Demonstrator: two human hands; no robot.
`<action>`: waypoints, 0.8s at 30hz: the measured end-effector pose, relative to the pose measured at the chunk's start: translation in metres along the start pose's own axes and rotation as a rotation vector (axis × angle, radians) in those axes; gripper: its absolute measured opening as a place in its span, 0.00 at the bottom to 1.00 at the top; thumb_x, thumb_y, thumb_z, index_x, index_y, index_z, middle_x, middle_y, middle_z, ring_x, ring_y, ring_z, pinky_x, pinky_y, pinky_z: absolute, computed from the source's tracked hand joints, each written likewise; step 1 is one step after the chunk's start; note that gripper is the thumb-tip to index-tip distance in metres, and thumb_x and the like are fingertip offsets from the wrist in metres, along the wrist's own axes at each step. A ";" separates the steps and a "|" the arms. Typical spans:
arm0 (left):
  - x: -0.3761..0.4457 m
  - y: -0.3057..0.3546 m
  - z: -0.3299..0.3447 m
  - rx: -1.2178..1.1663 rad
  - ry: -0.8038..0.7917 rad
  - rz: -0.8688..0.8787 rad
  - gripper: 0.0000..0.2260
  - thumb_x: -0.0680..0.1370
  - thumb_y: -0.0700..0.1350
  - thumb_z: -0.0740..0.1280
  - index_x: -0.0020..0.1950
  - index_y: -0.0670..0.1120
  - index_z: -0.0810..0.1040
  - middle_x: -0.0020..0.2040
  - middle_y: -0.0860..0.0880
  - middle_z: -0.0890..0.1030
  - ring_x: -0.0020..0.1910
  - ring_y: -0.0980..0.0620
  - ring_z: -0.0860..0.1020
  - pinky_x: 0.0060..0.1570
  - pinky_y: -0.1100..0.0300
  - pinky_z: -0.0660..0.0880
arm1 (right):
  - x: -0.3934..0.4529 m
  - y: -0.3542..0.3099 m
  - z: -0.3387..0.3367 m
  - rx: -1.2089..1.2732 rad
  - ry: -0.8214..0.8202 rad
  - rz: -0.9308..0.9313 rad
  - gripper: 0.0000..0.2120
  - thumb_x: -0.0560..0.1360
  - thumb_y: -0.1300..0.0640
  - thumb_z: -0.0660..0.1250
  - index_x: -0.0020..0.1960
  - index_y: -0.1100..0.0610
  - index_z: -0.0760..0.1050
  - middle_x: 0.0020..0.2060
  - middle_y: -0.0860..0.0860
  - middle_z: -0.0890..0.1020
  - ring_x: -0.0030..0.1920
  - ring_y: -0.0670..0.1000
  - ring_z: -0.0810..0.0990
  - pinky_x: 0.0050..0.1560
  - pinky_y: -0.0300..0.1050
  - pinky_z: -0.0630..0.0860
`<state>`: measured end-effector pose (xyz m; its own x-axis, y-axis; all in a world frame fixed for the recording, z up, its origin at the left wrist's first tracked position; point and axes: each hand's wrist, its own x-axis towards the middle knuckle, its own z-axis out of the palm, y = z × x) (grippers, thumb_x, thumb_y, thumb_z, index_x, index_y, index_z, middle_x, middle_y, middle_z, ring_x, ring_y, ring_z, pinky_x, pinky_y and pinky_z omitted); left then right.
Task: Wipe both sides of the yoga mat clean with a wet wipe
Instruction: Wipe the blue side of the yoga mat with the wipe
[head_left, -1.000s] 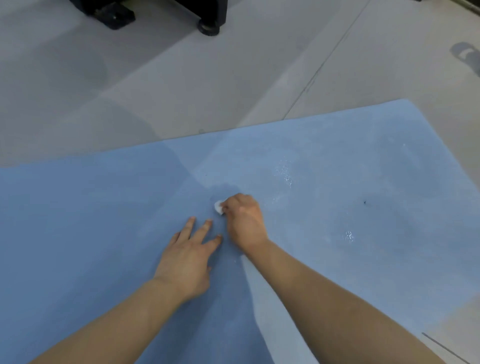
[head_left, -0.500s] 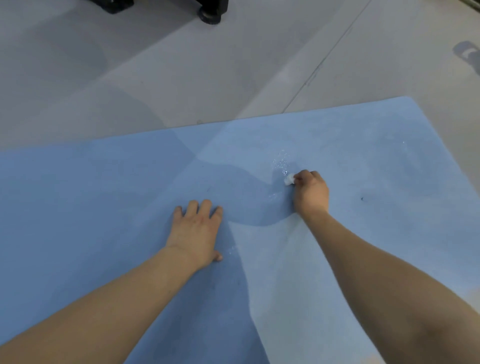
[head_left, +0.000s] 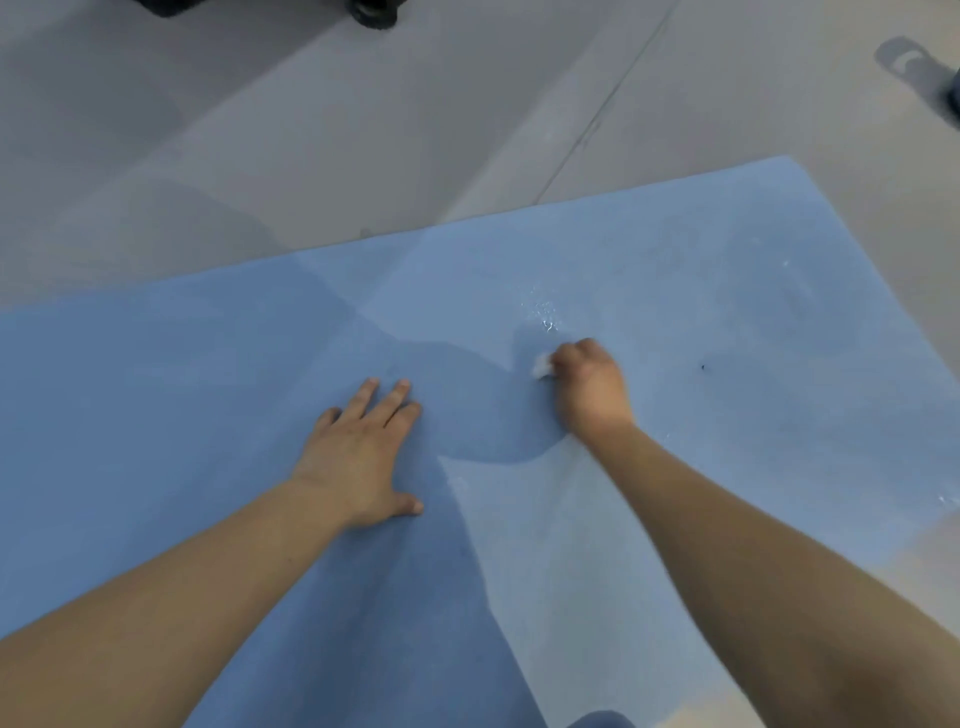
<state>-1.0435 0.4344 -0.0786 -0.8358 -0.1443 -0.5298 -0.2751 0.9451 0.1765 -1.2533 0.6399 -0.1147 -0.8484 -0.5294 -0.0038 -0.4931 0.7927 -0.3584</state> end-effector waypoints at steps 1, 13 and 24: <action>0.000 -0.002 -0.001 0.010 -0.006 0.007 0.53 0.68 0.72 0.69 0.82 0.54 0.45 0.82 0.56 0.38 0.81 0.49 0.40 0.78 0.44 0.52 | 0.002 0.013 -0.007 0.013 0.054 0.110 0.11 0.73 0.59 0.59 0.45 0.59 0.81 0.45 0.59 0.78 0.46 0.61 0.79 0.45 0.44 0.70; 0.001 -0.021 -0.007 0.120 -0.189 0.101 0.64 0.63 0.67 0.77 0.81 0.54 0.33 0.78 0.56 0.26 0.78 0.48 0.29 0.74 0.33 0.49 | -0.107 -0.142 0.057 0.242 -0.089 -0.245 0.07 0.72 0.62 0.62 0.44 0.58 0.79 0.38 0.55 0.77 0.37 0.57 0.75 0.38 0.48 0.72; -0.002 -0.022 -0.004 0.178 -0.149 0.112 0.61 0.65 0.68 0.76 0.81 0.54 0.36 0.80 0.55 0.30 0.80 0.47 0.33 0.75 0.34 0.51 | -0.078 -0.064 0.017 0.133 0.063 0.169 0.08 0.69 0.62 0.62 0.40 0.59 0.80 0.39 0.59 0.79 0.39 0.62 0.80 0.40 0.51 0.78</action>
<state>-1.0374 0.4127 -0.0784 -0.7736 -0.0039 -0.6336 -0.0860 0.9914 0.0990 -1.1527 0.6254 -0.1074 -0.9293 -0.3688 -0.0175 -0.3163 0.8196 -0.4777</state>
